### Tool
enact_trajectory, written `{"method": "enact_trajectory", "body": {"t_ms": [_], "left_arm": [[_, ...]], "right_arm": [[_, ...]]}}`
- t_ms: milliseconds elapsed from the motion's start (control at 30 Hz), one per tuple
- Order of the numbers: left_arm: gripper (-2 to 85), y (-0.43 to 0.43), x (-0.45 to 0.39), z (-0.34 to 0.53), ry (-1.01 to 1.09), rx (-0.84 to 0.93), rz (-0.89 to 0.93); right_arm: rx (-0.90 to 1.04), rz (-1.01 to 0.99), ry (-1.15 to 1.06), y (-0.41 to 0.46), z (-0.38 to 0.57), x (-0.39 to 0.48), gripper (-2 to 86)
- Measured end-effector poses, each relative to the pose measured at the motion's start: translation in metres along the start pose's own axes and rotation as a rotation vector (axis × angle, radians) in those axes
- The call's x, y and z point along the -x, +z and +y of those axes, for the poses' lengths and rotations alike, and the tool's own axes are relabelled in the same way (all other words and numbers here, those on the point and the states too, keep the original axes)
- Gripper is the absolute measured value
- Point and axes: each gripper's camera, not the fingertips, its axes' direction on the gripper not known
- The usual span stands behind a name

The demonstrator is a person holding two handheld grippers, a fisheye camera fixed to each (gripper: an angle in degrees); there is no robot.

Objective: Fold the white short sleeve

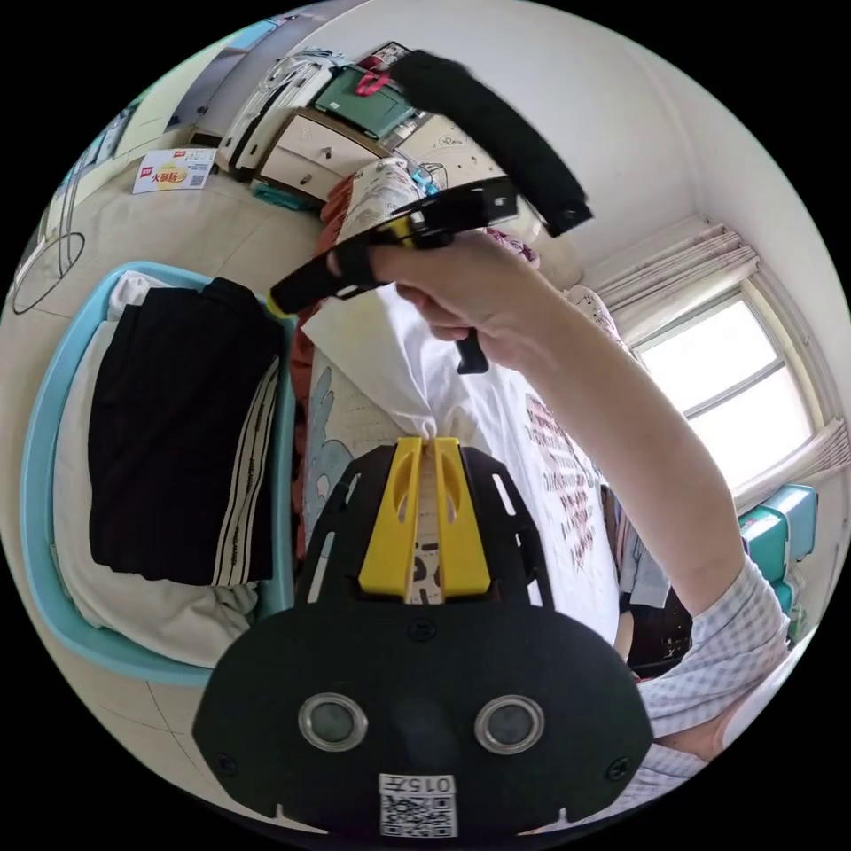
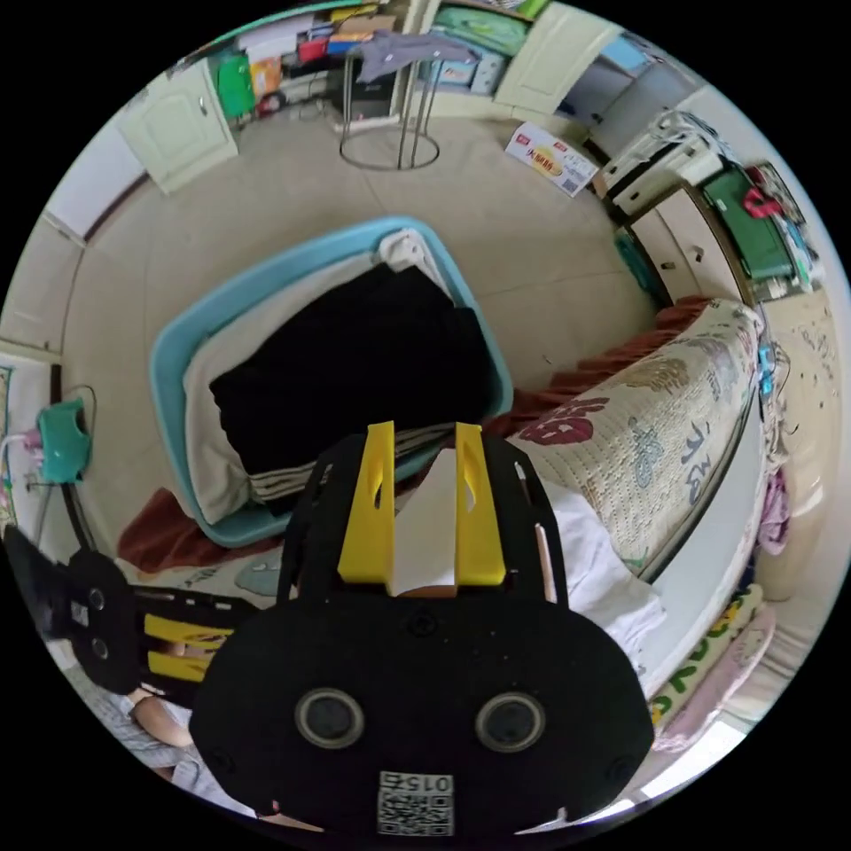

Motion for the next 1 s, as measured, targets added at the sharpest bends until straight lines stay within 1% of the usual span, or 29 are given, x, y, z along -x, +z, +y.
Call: {"method": "enact_trajectory", "body": {"t_ms": [67,133,233,267,367,433,500,600,667,700,767,800,867,900,933,1000], "left_arm": [[0.4,-0.004,-0.004,-0.004,0.010,0.002,0.007],[0.4,-0.006,-0.006,-0.008,0.014,0.008,0.001],[0.4,-0.010,-0.010,-0.011,0.017,0.010,0.005],[0.4,-0.012,-0.010,-0.012,0.015,0.010,0.012],[0.4,-0.015,-0.014,-0.013,0.013,0.010,0.020],[0.4,-0.017,-0.019,-0.013,0.018,0.012,0.012],[0.3,-0.020,-0.023,-0.013,0.022,0.012,0.002],[0.4,-0.031,-0.030,-0.009,0.010,-0.028,-0.035],[0.4,-0.049,-0.037,-0.002,-0.008,-0.115,-0.105],[0.4,-0.053,-0.039,-0.001,-0.010,-0.138,-0.115],[0.4,-0.065,-0.051,0.005,0.020,-0.206,-0.113],[0.4,-0.066,-0.055,0.007,0.032,-0.218,-0.118],[0.4,-0.069,-0.074,0.010,0.091,-0.237,-0.189],[0.3,-0.069,-0.080,0.011,0.114,-0.241,-0.208],[0.3,-0.069,-0.092,0.013,0.165,-0.248,-0.234],[0.1,-0.069,-0.111,0.017,0.271,-0.258,-0.222]], "right_arm": [[0.127,0.096,-0.061,0.024,-0.020,0.008,11.5],[0.198,0.170,-0.095,0.039,-0.031,0.011,11.8],[0.293,0.204,-0.101,0.059,-0.040,0.003,11.3],[0.327,0.233,-0.106,0.066,-0.041,0.000,9.5],[0.307,0.319,-0.121,0.063,-0.041,-0.004,4.4],[0.286,0.308,-0.125,0.055,-0.039,-0.008,1.9],[0.231,0.286,-0.117,0.039,-0.035,-0.016,0.3],[0.064,0.249,-0.071,-0.008,-0.022,-0.035,-0.6],[-0.106,0.209,-0.006,-0.058,0.003,-0.059,-0.7],[-0.151,0.198,0.013,-0.072,0.011,-0.066,-0.7],[-0.326,0.152,0.092,-0.125,0.054,-0.096,-0.8],[-0.367,0.134,0.113,-0.136,0.068,-0.104,-0.8],[-0.528,0.047,0.196,-0.174,0.129,-0.129,-0.8],[-0.557,0.029,0.216,-0.180,0.145,-0.135,-0.8],[-0.625,0.005,0.268,-0.191,0.181,-0.145,-0.8],[-0.714,-0.028,0.364,-0.198,0.236,-0.160,-0.7]]}}
